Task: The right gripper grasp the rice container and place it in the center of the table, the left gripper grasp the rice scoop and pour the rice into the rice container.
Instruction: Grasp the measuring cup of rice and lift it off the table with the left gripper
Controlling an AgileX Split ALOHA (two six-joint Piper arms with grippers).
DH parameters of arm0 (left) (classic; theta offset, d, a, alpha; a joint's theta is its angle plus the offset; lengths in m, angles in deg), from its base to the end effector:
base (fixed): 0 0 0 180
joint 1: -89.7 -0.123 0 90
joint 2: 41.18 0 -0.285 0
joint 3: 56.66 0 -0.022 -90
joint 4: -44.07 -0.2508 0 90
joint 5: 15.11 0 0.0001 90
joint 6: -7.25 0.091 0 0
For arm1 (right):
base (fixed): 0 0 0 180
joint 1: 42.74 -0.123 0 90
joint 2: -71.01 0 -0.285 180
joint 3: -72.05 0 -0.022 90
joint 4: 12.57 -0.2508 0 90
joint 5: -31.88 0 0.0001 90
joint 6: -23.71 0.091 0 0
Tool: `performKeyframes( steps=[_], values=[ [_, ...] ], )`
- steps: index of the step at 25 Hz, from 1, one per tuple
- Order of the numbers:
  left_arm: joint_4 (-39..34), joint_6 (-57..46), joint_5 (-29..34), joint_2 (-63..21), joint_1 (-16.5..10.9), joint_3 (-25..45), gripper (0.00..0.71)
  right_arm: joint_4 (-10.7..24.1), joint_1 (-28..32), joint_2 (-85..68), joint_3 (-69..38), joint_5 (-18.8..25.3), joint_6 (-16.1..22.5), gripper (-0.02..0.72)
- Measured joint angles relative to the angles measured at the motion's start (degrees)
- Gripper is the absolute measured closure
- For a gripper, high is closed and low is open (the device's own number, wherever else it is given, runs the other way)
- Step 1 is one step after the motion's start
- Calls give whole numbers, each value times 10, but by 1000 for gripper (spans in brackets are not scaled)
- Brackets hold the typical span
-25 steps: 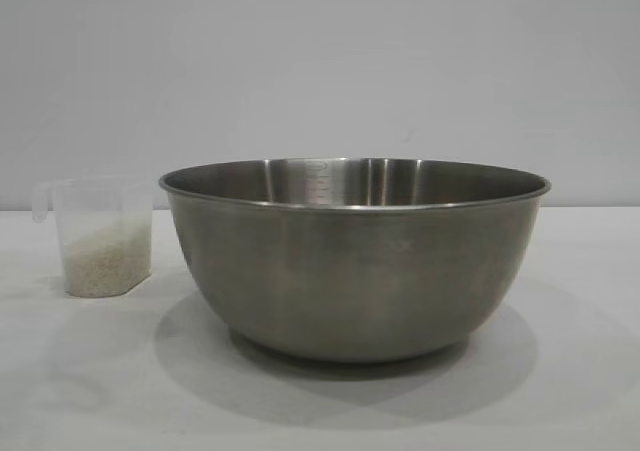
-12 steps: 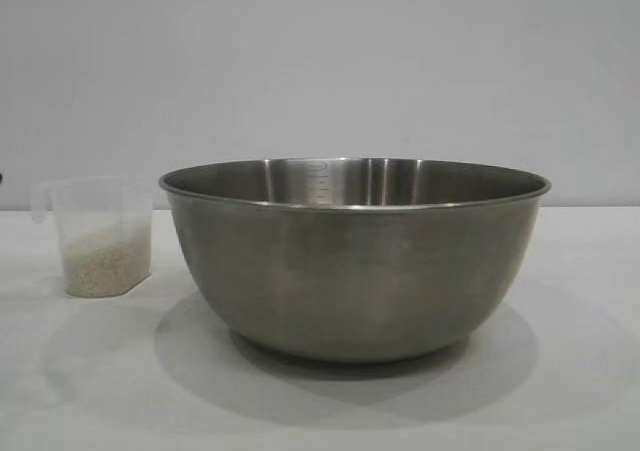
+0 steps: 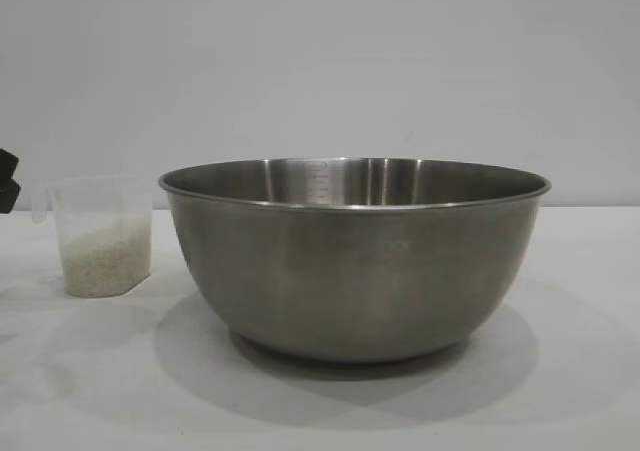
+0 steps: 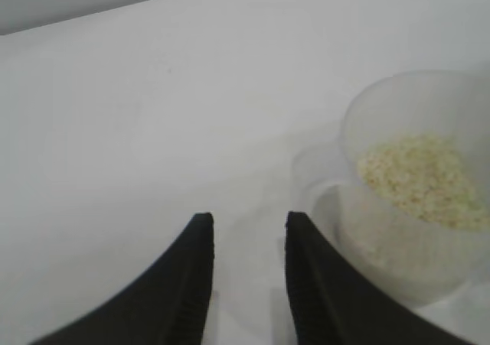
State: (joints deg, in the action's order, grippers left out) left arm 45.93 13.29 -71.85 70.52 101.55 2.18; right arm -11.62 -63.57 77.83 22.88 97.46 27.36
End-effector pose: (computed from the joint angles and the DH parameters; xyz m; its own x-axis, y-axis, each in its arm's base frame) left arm 0.2466 -0.0492 0.1072 -0.3778 0.1686 -0.9104 0.2149 0.9724 0.0910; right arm -0.0088 -0.0048 0.2676 -0.5080 -0.1325 -0.8511 -0.3152 0.9482 0.0405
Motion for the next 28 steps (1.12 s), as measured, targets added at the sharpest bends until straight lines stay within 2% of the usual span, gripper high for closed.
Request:
performKeyframes(
  steps=[8, 10, 15, 21, 28],
  values=[
    [-76, -44, -4, 11, 0, 0, 487, 0, 0, 0, 0, 0, 0, 445],
    [-76, -71, -8, 28, 0, 0, 487, 0, 0, 0, 0, 0, 0, 445],
    [-69, -87, -81, 77, 0, 31, 487, 0, 0, 0, 0, 0, 0, 445],
    [-55, -88, -84, 125, 0, 33, 487, 0, 0, 0, 0, 0, 0, 445],
    [-32, -88, -89, 127, 0, 33, 487, 0, 0, 0, 0, 0, 0, 445]
  ],
)
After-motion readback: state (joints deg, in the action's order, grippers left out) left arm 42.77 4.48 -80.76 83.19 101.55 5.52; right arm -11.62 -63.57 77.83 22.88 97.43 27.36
